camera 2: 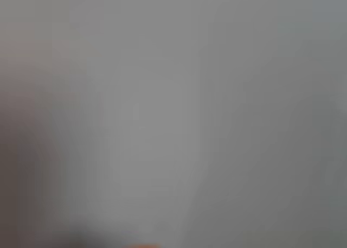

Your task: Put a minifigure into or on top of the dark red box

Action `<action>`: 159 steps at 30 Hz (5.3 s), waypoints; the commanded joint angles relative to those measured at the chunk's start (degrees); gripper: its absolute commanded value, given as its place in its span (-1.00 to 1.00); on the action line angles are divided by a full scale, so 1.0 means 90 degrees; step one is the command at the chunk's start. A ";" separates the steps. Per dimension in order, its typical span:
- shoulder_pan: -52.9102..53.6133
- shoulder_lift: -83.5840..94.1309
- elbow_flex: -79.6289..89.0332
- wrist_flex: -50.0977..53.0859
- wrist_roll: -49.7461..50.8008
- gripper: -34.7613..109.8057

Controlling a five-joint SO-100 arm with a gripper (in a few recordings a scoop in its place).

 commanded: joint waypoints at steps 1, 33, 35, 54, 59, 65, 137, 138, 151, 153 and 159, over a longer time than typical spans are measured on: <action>-0.0068 0.0029 -0.0234 0.0137 -0.0098 -0.52; 0.0312 0.0029 -0.0303 0.0459 0.0830 -0.43; 0.0430 0.0029 -0.0352 0.0576 0.1133 -0.38; 0.0391 0.0049 -0.1260 -0.0283 0.9551 -0.22; 0.0479 -0.0674 -0.1221 -0.0400 1.1133 -0.20; 0.0410 -0.3105 -0.2197 -0.0625 1.1934 -0.18; 0.0674 -1.2930 -0.9004 -0.1650 1.0127 -0.28; 0.0674 -1.2949 -0.9023 -0.1650 1.0117 -0.28; 0.0713 -1.2979 -0.8984 -0.1602 1.0059 -0.49; 0.0723 -1.2949 -0.9004 -0.1563 1.0049 -0.51; 0.0996 -1.2832 -0.9971 0.0010 0.9355 -0.51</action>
